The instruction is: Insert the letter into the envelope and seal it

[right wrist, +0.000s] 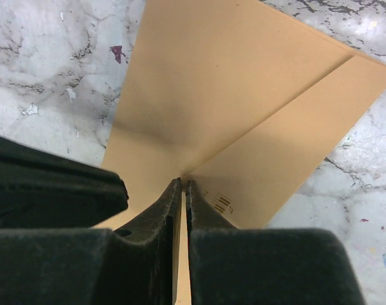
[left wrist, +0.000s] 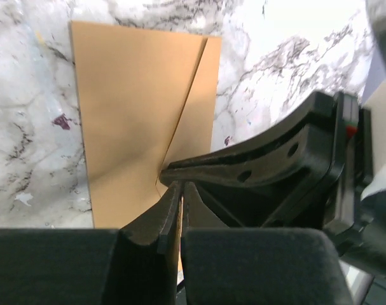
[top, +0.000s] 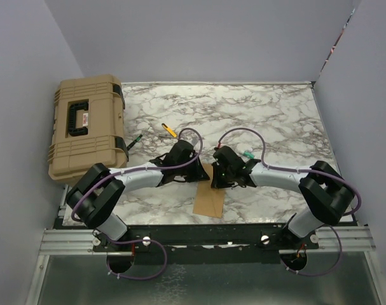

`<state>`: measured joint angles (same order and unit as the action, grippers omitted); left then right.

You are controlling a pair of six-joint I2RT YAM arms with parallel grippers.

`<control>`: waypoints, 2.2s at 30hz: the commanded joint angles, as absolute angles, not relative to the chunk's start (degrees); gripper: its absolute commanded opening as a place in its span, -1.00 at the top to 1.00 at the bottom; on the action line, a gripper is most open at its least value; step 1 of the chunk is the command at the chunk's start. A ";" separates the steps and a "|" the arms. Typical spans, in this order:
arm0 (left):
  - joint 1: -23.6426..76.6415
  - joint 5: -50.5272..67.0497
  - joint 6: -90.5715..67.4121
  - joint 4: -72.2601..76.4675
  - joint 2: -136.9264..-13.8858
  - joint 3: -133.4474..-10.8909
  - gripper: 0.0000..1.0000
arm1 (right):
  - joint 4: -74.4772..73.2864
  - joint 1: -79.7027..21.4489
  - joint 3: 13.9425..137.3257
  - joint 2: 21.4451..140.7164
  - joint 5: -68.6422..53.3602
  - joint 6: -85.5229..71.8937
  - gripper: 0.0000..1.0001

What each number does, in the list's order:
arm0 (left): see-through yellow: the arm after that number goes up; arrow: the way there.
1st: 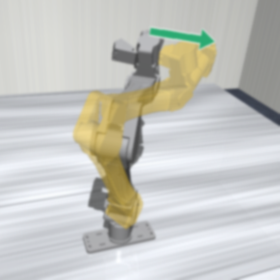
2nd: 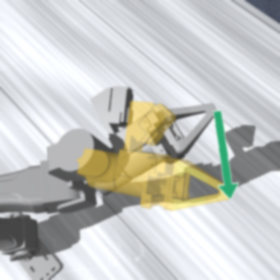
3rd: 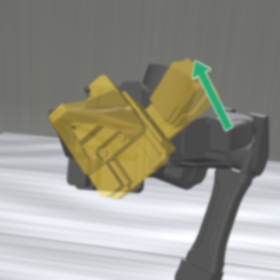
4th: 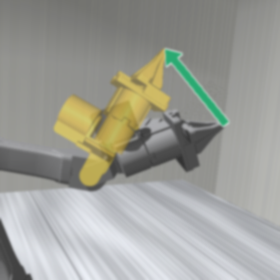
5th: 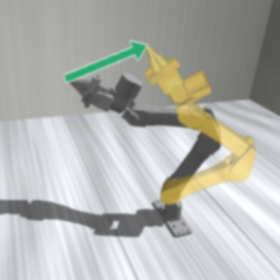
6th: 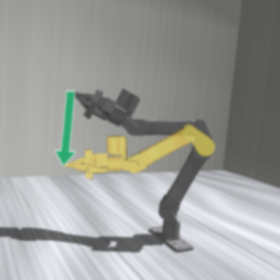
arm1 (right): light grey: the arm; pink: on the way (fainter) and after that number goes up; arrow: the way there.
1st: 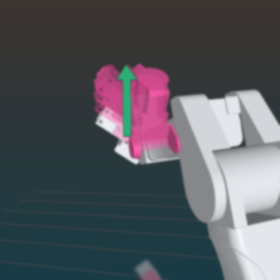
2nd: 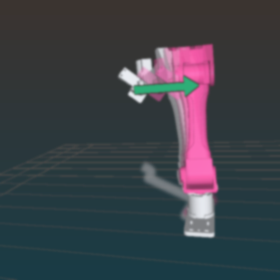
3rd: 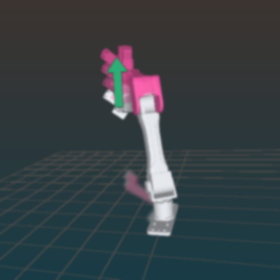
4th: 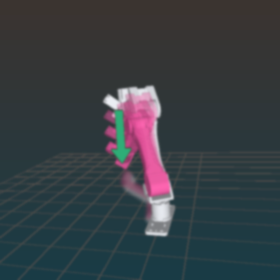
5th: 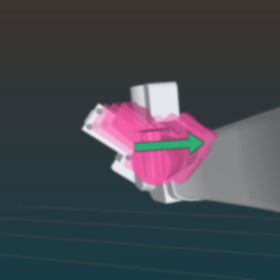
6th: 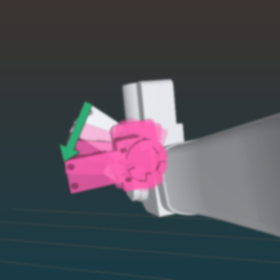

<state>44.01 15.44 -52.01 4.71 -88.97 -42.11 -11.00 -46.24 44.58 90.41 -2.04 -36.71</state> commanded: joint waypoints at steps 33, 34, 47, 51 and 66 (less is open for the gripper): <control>38.33 17.04 -53.80 12.69 -105.52 -41.66 1.00 | -18.31 -61.07 41.98 91.57 13.54 -34.76 0.79; 38.38 16.91 -53.87 12.72 -105.55 -41.70 1.00 | -18.47 -61.61 41.71 91.38 13.65 -35.44 0.79; 38.22 16.48 -53.53 12.61 -106.13 -42.10 1.00 | -20.51 -67.29 38.15 88.61 11.15 -43.94 0.80; 38.19 16.72 -53.13 12.49 -106.73 -42.12 1.00 | -21.54 -67.72 35.98 86.03 9.30 -46.84 0.82; 37.93 15.78 -54.06 10.71 -100.56 -39.08 1.00 | -31.80 -64.68 42.08 76.59 14.89 -55.63 0.72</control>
<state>38.17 21.67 -55.24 18.35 -103.04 -43.20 -25.28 -66.46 38.83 76.73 10.66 -51.20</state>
